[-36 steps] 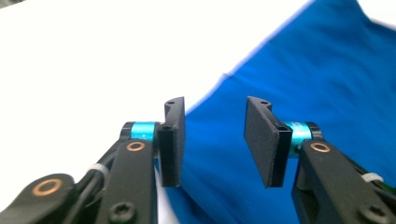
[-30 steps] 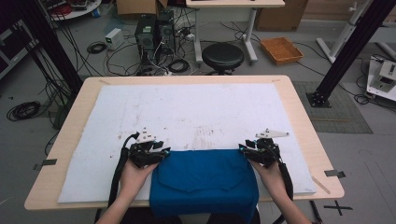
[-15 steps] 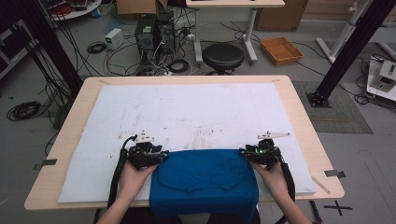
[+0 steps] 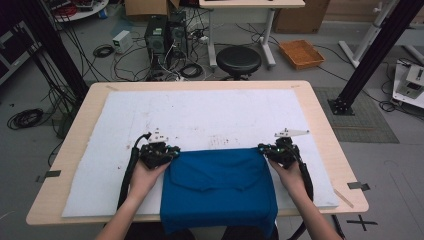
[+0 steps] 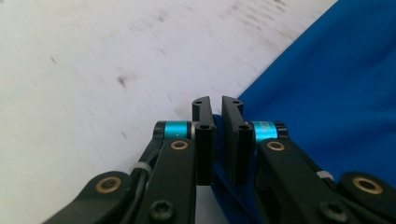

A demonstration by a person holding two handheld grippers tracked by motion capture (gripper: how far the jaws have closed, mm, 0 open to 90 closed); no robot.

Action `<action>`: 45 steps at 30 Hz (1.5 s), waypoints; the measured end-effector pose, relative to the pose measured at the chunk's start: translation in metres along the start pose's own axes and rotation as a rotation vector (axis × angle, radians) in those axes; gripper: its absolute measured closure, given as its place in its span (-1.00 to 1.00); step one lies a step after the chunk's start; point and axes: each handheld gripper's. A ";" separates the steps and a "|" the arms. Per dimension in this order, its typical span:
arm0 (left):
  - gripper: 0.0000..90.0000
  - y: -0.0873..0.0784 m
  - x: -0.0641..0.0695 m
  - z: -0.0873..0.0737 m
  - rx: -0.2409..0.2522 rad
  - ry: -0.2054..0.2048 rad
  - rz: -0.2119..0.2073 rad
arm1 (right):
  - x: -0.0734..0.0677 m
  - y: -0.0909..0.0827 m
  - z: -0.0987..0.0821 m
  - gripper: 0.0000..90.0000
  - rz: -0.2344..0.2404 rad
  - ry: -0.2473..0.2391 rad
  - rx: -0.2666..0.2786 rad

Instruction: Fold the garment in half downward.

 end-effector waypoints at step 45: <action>0.67 -0.004 -0.023 -0.001 -0.033 -0.357 -0.048 | 0.006 -0.004 0.001 0.48 -0.043 0.090 0.031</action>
Point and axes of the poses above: each handheld gripper's, and its own axes: y roughly forward along the jaws, z roughly out of its top, x roughly to its right, and after that the axes turned 14 degrees about -z, right-handed
